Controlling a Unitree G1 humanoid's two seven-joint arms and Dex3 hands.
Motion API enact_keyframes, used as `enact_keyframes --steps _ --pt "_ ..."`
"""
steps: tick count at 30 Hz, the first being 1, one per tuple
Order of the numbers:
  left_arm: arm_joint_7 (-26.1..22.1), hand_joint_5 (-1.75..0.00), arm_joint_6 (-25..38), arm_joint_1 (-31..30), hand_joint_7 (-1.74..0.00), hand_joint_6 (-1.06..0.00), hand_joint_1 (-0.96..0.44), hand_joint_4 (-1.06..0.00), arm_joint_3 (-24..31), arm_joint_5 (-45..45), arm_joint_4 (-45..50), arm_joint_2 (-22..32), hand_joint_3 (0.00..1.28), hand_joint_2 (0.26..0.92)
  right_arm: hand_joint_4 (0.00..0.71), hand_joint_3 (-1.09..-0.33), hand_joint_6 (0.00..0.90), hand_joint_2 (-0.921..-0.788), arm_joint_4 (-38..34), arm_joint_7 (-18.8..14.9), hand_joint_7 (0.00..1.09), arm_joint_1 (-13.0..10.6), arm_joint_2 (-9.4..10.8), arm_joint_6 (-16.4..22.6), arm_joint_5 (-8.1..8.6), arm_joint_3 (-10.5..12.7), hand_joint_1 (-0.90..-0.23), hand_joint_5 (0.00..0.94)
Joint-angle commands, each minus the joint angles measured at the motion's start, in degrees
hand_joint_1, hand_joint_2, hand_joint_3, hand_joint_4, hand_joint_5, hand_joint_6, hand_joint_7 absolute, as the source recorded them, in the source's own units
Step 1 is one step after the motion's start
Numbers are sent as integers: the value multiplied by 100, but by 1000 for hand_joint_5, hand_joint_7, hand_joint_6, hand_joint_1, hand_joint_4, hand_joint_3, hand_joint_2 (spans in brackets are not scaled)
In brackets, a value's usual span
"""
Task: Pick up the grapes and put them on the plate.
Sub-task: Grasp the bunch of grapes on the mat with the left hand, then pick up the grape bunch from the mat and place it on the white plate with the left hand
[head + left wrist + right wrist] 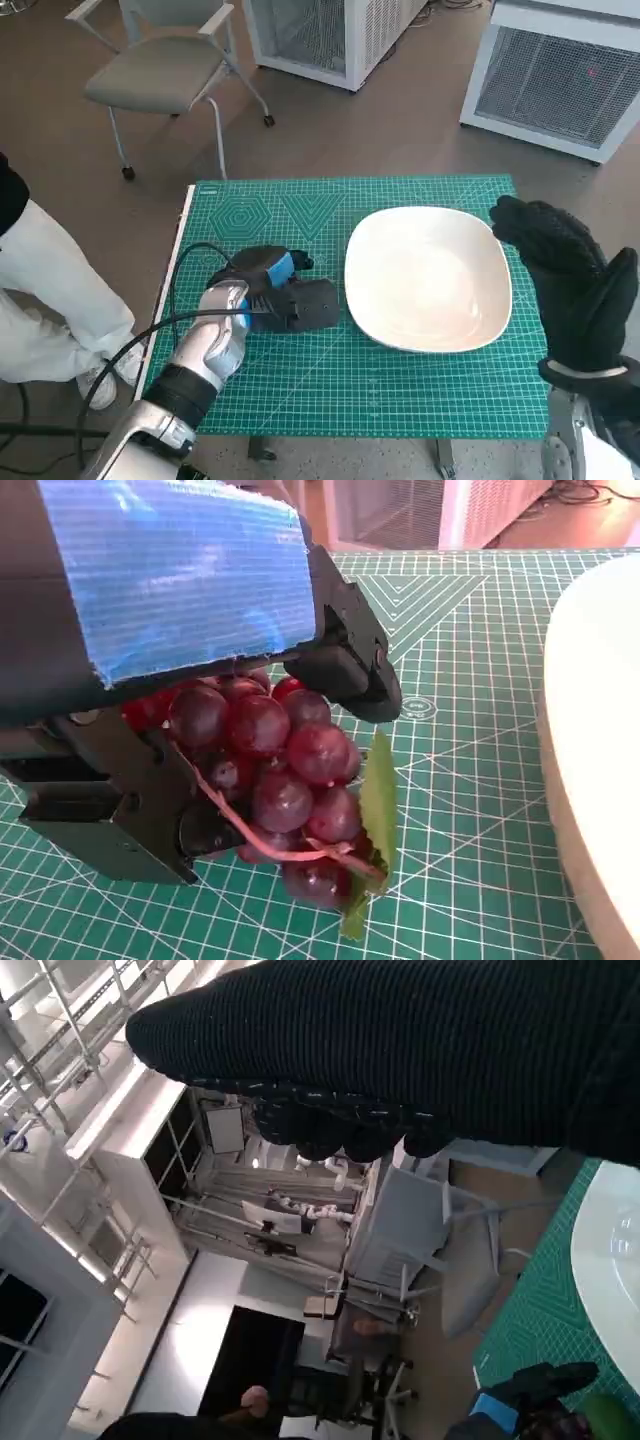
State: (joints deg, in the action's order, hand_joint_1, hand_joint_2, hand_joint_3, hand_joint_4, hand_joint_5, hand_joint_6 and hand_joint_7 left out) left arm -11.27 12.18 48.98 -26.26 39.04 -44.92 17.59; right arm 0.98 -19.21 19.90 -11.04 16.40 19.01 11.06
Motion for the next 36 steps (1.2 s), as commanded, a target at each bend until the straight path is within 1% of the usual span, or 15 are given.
enact_keyframes --steps 1,5,11,18,19,23,25,27,31,34,36 --pt "-75 -1494 -23 120 -167 -656 382 -540 36 -56 10 59 647 678 357 -577 213 -921 -57 -30 869 -49 -23 -77 30 2 -510 418" --pt "-103 -1496 -8 141 -168 -650 381 -537 36 -61 22 68 642 682 357 -576 214 -921 -52 -33 868 -52 -25 -74 30 1 -510 419" --pt "-157 -1489 48 180 -185 -668 382 -542 33 -66 75 83 638 682 362 -576 214 -921 -39 -27 867 -57 -24 -66 18 -1 -510 422" --pt "-236 -1470 118 182 -249 -722 383 -557 66 -75 285 126 621 684 370 -576 214 -921 -30 -20 867 -54 -34 -61 10 8 -510 427" --pt "-253 -1461 130 182 -316 -720 364 -559 72 -74 333 137 610 688 370 -576 215 -921 -31 -19 867 -53 -34 -58 8 9 -510 427" --pt "-347 -1360 191 153 -1021 -615 105 -566 99 -66 621 206 470 747 373 -576 215 -921 -40 -16 867 -45 -34 -47 3 13 -510 429" --pt "-397 -1333 228 130 -1155 -601 52 -575 112 -64 773 242 446 752 374 -576 215 -921 -42 -14 867 -42 -31 -44 1 12 -510 429" --pt "-463 -1363 272 99 -1164 -612 28 -573 131 -60 993 291 449 747 374 -576 215 -921 -49 -13 867 -38 -26 -35 -2 11 -510 430" --pt "-621 -1531 359 39 -1045 -674 12 -548 188 -60 1515 414 559 681 375 -576 214 -921 -71 -16 866 -28 -16 -13 -3 11 -510 430" --pt "-719 -1560 410 6 -1013 -693 8 -555 240 -58 1833 493 596 656 375 -576 214 -921 -71 -13 865 -27 -6 -9 0 9 -510 430" --pt "-768 -1546 434 -13 -996 -700 7 -573 279 -62 2017 538 586 656 375 -576 214 -921 -69 -11 865 -28 -1 -8 1 7 -511 430"
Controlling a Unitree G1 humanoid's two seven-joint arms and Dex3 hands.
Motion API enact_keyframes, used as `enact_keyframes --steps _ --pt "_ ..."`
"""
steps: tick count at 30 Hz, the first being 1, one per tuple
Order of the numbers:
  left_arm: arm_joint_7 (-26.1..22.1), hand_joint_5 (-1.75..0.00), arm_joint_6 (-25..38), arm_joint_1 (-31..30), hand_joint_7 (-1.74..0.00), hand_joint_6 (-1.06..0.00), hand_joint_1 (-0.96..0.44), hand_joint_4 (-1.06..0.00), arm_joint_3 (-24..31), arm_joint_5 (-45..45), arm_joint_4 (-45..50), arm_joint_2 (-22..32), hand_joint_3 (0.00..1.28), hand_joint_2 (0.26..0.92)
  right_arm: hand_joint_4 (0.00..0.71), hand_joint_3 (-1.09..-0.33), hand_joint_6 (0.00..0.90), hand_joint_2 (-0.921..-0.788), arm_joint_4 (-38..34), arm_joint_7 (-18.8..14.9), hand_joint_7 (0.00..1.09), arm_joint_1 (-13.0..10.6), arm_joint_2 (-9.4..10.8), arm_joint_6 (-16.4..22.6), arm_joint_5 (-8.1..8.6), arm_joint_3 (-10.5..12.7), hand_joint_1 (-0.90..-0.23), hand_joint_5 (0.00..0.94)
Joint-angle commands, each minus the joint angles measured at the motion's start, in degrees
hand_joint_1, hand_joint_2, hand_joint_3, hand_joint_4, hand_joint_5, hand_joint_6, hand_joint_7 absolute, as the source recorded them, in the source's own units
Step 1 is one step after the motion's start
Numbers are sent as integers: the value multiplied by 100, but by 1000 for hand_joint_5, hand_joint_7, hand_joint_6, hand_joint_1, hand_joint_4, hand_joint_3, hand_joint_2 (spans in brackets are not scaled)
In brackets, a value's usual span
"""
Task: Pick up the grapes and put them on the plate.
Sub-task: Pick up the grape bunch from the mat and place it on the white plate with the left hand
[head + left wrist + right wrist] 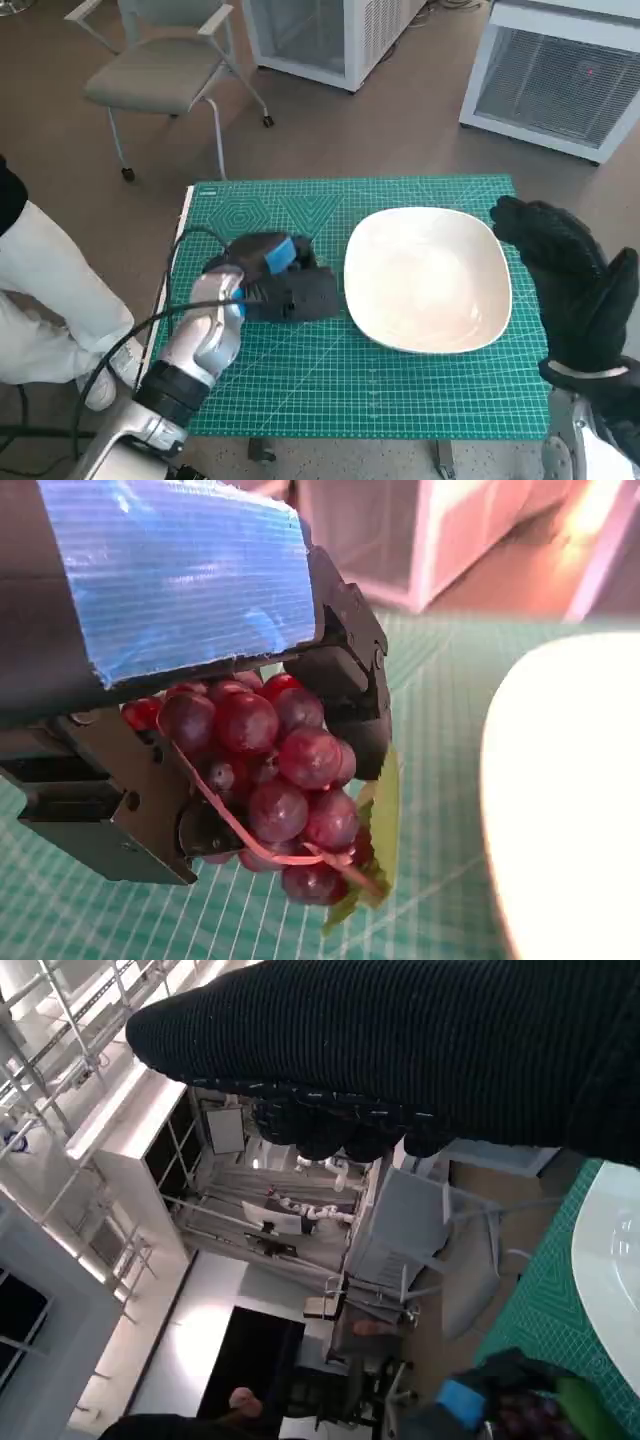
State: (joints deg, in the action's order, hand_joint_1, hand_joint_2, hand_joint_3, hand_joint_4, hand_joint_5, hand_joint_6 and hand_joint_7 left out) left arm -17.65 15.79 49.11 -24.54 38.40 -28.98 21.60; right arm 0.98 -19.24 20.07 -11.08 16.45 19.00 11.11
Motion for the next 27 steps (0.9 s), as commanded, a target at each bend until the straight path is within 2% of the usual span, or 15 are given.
enact_keyframes --steps 1,6,11,13,21,27 --pt "-156 -1533 82 -33 -986 -705 7 -583 134 -4 534 164 572 660 375 -576 214 -921 -67 -7 865 -45 5 -13 4 1 -511 430" --pt "-280 -1439 134 -55 -914 -737 5 -643 269 -30 1022 281 426 720 375 -576 214 -921 -62 -3 865 -47 10 -10 9 4 -511 430" --pt "-389 -1264 204 -75 -929 -733 2 -737 465 -70 1596 380 195 821 375 -575 215 -921 -81 0 864 -45 17 12 5 9 -511 430" --pt "-421 -1243 215 -92 -916 -741 2 -750 528 -80 1796 413 149 842 376 -575 215 -921 -90 0 864 -42 19 20 5 9 -511 430" --pt "-450 -1356 166 -141 -725 -856 5 -685 736 -45 2467 524 118 855 378 -573 218 -921 -105 3 861 -32 23 28 15 9 -512 429" --pt "-375 -1348 76 -144 -762 -847 3 -662 825 -23 2672 573 58 891 379 -572 219 -921 -92 4 858 -36 33 15 35 7 -511 427"
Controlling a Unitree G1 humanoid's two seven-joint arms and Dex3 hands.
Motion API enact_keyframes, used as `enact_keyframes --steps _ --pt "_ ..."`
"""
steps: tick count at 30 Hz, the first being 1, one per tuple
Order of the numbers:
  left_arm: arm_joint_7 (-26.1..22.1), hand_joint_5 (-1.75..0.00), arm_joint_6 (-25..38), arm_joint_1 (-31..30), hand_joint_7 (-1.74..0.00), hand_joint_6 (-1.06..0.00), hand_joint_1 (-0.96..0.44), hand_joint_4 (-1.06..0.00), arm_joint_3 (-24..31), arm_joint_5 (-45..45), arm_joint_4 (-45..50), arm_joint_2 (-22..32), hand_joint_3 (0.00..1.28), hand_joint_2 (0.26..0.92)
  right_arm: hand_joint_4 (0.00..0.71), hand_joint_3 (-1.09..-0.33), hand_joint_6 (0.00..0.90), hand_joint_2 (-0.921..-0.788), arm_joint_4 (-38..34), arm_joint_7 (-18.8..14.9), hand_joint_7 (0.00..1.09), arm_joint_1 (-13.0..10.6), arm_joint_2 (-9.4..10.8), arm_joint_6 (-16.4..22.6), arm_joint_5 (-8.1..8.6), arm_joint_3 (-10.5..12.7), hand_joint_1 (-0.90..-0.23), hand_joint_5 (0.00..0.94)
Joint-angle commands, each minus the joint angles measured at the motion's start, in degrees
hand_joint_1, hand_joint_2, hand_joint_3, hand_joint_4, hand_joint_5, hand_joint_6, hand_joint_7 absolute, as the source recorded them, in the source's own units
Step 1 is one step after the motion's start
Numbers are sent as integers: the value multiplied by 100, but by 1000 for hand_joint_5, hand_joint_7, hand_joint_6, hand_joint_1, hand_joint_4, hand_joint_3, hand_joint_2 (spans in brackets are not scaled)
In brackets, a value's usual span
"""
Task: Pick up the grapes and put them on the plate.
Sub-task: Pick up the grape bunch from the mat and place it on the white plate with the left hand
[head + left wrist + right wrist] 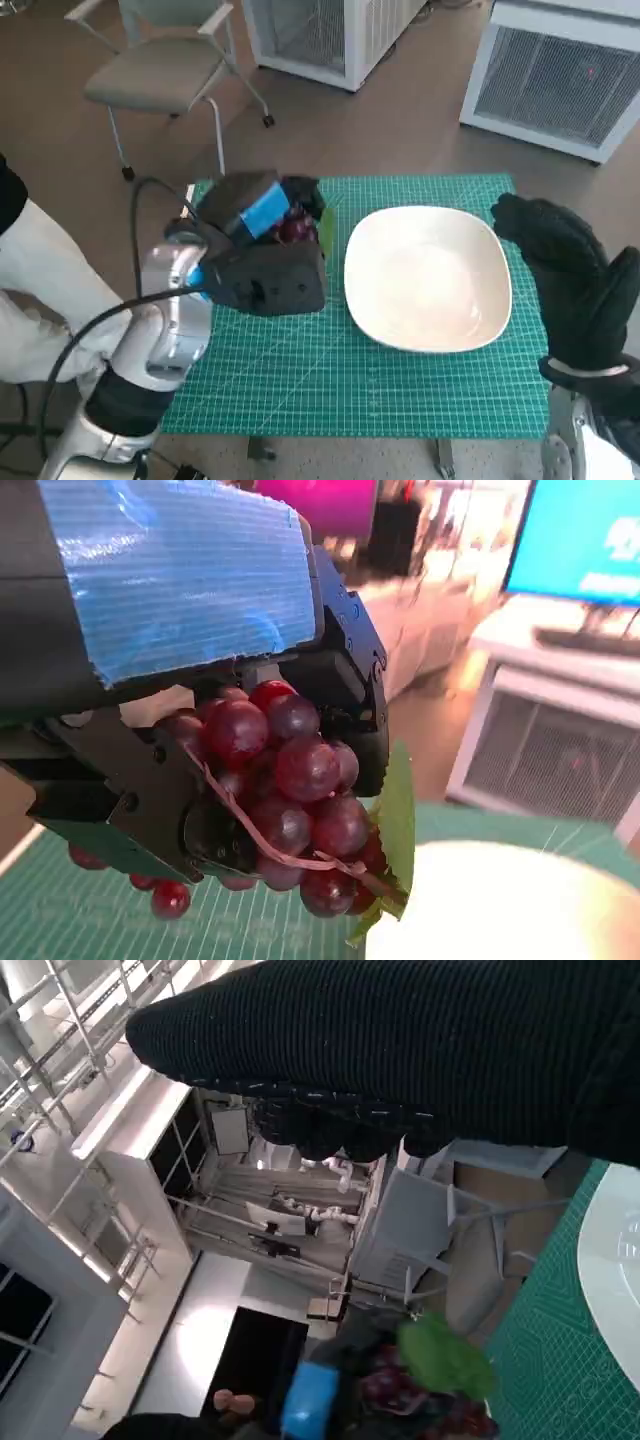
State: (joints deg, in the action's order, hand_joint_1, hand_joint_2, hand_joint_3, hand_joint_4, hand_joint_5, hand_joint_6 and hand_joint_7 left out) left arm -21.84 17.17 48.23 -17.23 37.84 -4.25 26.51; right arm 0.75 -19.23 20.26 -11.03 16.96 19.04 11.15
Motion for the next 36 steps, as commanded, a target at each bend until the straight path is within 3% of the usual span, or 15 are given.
enact_keyframes --steps 1,16,24,29,31,34,36 --pt "40 -1333 -68 -53 -784 -837 2 -668 102 41 231 95 51 894 379 -572 220 -921 -64 5 858 -57 29 -38 33 3 -511 426" --pt "29 -1292 -187 -43 -839 -801 1 -699 90 21 387 103 24 907 381 -572 222 -921 -36 26 854 -93 47 -17 14 3 -511 422" --pt "48 -1374 -237 212 -767 -826 3 -657 -124 100 103 -175 31 912 382 -573 222 -921 -11 50 853 -98 42 -12 -10 15 -511 421" --pt "5 -1266 -215 553 -951 -756 3 -676 -294 102 -189 -501 61 900 382 -572 223 -921 45 70 852 -118 40 -19 -26 20 -511 420" --pt "-42 -1318 -216 681 -889 -775 4 -678 -337 77 -262 -608 142 855 382 -573 222 -921 62 77 852 -127 36 -25 -28 26 -511 419" --pt "-156 -1375 -262 922 -886 -775 5 -686 -420 16 -373 -782 365 732 382 -573 222 -921 89 92 852 -149 26 -42 -24 47 -512 419" --pt "-227 -1367 -312 1080 -913 -761 4 -700 -464 -29 -464 -887 422 700 383 -572 222 -921 112 99 852 -173 15 -54 -15 64 -513 418"
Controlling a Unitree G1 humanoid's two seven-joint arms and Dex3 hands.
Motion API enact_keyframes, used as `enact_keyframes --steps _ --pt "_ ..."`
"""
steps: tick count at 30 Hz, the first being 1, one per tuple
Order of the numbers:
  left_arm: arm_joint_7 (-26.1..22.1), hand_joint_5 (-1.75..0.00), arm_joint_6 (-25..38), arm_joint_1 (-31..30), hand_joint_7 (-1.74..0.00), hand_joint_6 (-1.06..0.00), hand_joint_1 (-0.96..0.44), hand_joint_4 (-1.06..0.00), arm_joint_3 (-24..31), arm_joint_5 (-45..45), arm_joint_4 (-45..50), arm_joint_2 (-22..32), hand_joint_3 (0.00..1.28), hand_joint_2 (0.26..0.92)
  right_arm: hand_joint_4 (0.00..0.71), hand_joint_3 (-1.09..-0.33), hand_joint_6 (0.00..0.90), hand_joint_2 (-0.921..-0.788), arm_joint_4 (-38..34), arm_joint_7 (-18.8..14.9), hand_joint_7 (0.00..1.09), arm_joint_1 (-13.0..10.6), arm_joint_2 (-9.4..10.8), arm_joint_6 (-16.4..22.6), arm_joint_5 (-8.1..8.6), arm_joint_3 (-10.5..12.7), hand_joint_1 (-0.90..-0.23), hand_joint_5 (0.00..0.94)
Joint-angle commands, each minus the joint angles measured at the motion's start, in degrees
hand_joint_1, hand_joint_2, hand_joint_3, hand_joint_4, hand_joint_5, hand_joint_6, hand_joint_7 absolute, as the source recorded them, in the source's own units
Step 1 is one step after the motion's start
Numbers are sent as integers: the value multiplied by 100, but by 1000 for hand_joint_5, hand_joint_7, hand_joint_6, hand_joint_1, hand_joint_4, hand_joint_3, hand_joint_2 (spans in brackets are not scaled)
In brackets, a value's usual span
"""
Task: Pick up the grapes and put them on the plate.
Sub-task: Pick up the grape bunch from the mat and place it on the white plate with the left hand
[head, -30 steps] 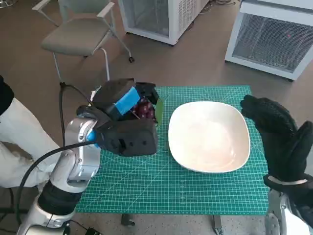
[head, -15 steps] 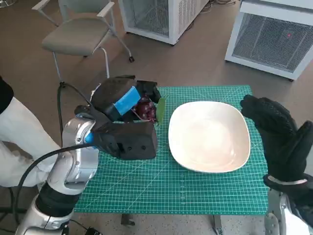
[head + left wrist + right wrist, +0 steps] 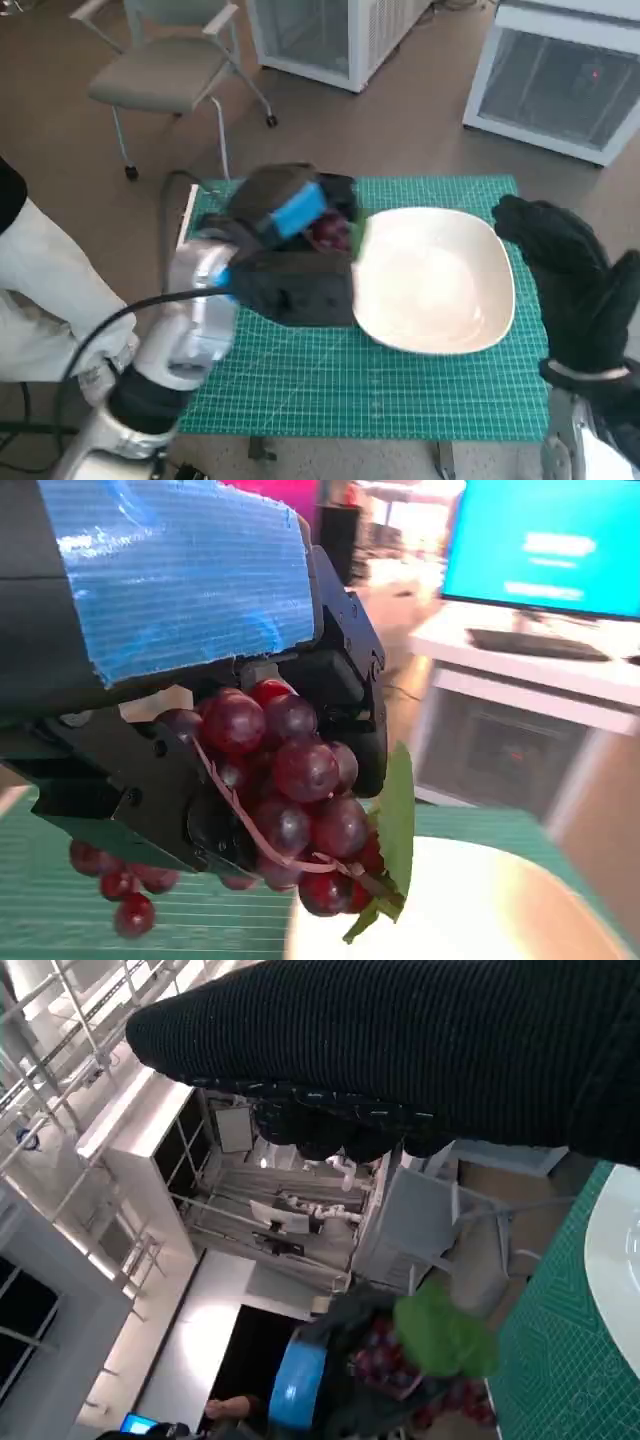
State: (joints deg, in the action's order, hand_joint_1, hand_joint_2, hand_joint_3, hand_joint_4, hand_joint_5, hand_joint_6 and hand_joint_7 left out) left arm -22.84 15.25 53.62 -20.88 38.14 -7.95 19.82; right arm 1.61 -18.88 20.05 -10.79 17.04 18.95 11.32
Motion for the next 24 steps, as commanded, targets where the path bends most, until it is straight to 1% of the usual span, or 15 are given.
enact_keyframes --steps 1,2,6,8,10,13,16,20,24 --pt "-158 -1348 -143 614 -929 -750 3 -711 -115 -86 -139 -268 415 704 383 -572 222 -921 42 66 852 -169 -16 -67 -1 57 -513 418" --pt "-188 -1326 -165 686 -942 -740 3 -719 -128 -117 -182 -320 389 718 383 -571 222 -921 60 70 852 -187 -22 -72 5 66 -513 418" --pt "-265 -1229 -262 937 -994 -709 2 -742 -178 -213 -348 -520 219 810 382 -568 222 -921 160 86 852 -275 -45 -90 18 110 -514 417" --pt "-250 -1210 -350 1055 -1000 -711 2 -742 -215 -238 -464 -623 169 836 381 -568 221 -921 214 98 853 -316 -60 -102 23 142 -514 417" --pt "-209 -1236 -467 1139 -969 -728 2 -722 -239 -275 -566 -707 142 852 380 -569 220 -921 263 114 854 -350 -70 -117 26 174 -511 417" --pt "-137 -1319 -650 1231 -887 -766 2 -677 -266 -325 -699 -823 129 864 378 -571 217 -921 357 156 857 -412 -68 -144 23 211 -507 417" --pt "-65 -1353 -806 1327 -850 -782 2 -661 -290 -356 -893 -945 129 865 376 -573 215 -921 459 221 859 -478 -57 -178 1 240 -505 418" --pt "37 -1286 -999 1417 -883 -774 2 -707 -306 -367 -1149 -1057 135 851 372 -576 210 -921 590 335 864 -561 -50 -233 -44 271 -504 418" --pt "70 -1229 -1090 1444 -921 -761 1 -741 -288 -356 -1248 -1089 138 842 368 -579 206 -921 638 380 869 -587 -59 -264 -48 267 -503 419"
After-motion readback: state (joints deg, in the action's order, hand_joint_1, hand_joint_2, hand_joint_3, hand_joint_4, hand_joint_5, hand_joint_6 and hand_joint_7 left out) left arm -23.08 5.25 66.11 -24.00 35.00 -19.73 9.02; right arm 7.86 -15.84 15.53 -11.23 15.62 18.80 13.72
